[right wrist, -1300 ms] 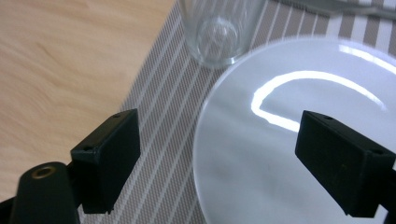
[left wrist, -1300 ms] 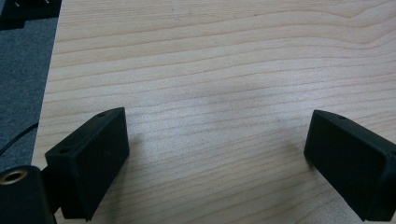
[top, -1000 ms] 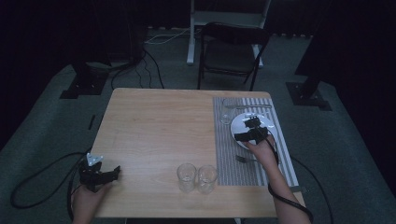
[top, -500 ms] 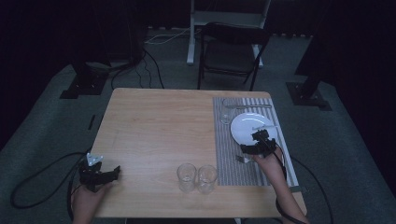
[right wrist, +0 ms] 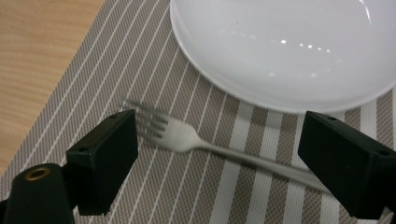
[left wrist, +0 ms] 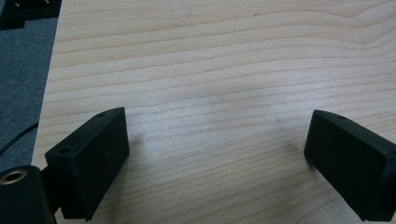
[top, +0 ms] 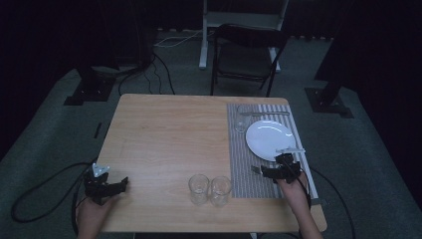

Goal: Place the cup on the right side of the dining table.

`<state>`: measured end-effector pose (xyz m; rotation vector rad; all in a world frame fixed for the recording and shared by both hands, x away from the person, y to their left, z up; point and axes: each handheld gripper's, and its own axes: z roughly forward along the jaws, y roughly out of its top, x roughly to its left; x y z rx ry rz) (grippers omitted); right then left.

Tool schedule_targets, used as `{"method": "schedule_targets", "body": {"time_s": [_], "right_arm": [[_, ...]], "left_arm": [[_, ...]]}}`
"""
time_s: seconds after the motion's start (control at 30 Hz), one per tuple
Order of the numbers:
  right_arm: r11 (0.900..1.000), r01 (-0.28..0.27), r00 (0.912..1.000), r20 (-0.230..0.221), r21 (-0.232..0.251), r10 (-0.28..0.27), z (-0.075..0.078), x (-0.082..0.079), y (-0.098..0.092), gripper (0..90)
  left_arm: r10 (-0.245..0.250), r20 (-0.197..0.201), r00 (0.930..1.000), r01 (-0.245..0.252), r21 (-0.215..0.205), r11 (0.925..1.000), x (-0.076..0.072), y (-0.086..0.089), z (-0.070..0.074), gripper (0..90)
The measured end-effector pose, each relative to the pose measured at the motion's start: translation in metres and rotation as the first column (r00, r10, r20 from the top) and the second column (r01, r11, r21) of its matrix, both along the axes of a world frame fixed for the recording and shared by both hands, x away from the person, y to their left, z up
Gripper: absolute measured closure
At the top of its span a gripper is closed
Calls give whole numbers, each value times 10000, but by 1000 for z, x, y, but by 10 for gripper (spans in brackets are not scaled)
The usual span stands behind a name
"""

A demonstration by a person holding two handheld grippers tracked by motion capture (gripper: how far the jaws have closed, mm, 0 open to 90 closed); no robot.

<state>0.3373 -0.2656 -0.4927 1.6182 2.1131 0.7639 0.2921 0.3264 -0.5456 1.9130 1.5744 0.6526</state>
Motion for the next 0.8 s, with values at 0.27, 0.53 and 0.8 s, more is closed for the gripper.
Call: {"method": "schedule_targets", "body": {"time_s": [0.27, 0.53, 0.8], "right_arm": [[10000, 15, 9999, 117, 73, -16, -12, -19, -5, 119], [9997, 211, 9998, -17, 101, -211, -22, -36, -13, 119], [9993, 338, 9993, -136, 162, -336, -29, -52, -29, 119]], "left_arm": [[15, 0, 10000, -15, -18, 10000, 0, 0, 0, 70], [11, -1, 10000, -11, -15, 10000, 0, 0, 0, 70], [12, -2, 10000, -12, -15, 10000, 0, 0, 0, 70]]}}
